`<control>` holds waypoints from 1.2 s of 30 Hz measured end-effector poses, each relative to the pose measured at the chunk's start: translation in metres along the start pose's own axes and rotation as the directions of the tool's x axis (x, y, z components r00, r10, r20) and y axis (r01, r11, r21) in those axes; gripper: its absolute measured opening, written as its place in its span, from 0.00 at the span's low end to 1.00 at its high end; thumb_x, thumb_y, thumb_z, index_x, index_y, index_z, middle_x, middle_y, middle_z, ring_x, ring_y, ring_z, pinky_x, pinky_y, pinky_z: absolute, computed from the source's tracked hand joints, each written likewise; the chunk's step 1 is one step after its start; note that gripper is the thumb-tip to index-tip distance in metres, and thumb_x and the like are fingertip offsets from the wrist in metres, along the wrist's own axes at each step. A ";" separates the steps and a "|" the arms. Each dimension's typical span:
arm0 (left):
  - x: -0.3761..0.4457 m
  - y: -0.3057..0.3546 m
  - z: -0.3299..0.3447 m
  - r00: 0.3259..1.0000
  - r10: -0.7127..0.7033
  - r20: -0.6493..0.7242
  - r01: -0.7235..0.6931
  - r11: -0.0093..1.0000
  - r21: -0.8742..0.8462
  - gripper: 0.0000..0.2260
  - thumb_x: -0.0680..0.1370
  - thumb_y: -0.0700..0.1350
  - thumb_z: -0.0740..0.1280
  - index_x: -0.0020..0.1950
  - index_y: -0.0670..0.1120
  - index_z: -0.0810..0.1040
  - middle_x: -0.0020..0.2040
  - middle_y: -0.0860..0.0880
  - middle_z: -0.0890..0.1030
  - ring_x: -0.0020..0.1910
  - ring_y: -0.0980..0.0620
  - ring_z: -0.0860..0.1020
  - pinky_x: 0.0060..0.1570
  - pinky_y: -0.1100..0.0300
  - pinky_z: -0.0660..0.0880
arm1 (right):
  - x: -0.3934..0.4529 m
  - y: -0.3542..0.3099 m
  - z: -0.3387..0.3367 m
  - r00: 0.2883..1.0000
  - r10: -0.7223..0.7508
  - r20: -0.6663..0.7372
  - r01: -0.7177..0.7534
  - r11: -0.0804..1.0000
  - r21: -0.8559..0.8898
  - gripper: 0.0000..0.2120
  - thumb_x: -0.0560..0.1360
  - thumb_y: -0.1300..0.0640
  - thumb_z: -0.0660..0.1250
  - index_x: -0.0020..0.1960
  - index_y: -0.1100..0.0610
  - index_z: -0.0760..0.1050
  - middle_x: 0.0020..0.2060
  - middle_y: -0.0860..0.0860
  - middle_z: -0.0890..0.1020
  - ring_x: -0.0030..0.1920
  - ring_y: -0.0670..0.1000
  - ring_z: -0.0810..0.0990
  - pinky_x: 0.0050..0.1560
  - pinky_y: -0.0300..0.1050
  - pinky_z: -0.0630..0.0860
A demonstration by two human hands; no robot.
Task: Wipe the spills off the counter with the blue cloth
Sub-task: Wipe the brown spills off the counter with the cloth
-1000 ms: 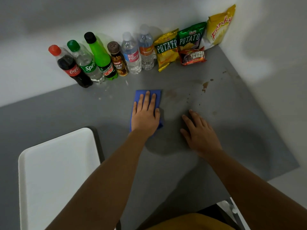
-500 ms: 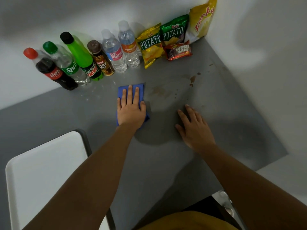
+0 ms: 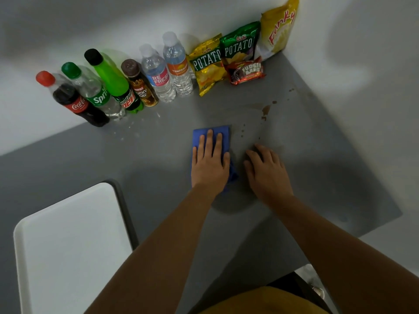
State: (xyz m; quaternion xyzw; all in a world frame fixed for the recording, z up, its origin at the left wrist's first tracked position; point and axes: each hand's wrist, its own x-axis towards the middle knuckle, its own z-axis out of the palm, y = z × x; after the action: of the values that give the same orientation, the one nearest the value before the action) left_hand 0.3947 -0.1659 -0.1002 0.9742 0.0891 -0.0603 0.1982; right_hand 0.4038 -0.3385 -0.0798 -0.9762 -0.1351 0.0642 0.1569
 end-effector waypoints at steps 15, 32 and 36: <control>0.002 -0.100 -0.036 0.989 0.007 -0.151 -0.012 0.999 -0.031 0.23 0.85 0.43 0.57 0.80 0.40 0.61 0.81 0.40 0.59 0.81 0.41 0.56 0.80 0.48 0.53 | 0.036 -0.121 0.068 0.997 -0.065 0.052 0.063 0.997 0.037 0.32 0.85 0.43 0.48 0.83 0.58 0.46 0.82 0.57 0.45 0.82 0.56 0.42 0.80 0.59 0.41; -0.002 -0.093 -0.031 0.979 -0.031 -0.201 0.039 0.999 0.033 0.23 0.86 0.47 0.54 0.81 0.43 0.59 0.82 0.43 0.58 0.82 0.44 0.54 0.80 0.48 0.52 | 0.091 -0.031 0.036 1.000 -0.006 -0.024 0.005 0.999 -0.032 0.28 0.85 0.44 0.47 0.83 0.47 0.49 0.83 0.51 0.48 0.82 0.58 0.44 0.81 0.58 0.45; -0.003 -0.091 -0.031 0.977 -0.037 -0.211 0.047 0.998 0.039 0.23 0.86 0.47 0.54 0.81 0.43 0.59 0.82 0.44 0.58 0.82 0.44 0.55 0.80 0.48 0.53 | 0.061 -0.046 0.044 0.994 0.102 -0.028 -0.104 0.993 -0.055 0.28 0.85 0.44 0.43 0.83 0.49 0.44 0.83 0.53 0.43 0.82 0.57 0.40 0.81 0.58 0.42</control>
State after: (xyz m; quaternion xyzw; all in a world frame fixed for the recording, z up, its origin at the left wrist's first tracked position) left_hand 0.3765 -0.0715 -0.1060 0.9772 0.1286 0.0368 0.1649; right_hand 0.4435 -0.2664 -0.1112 -0.9866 -0.0844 0.0560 0.1275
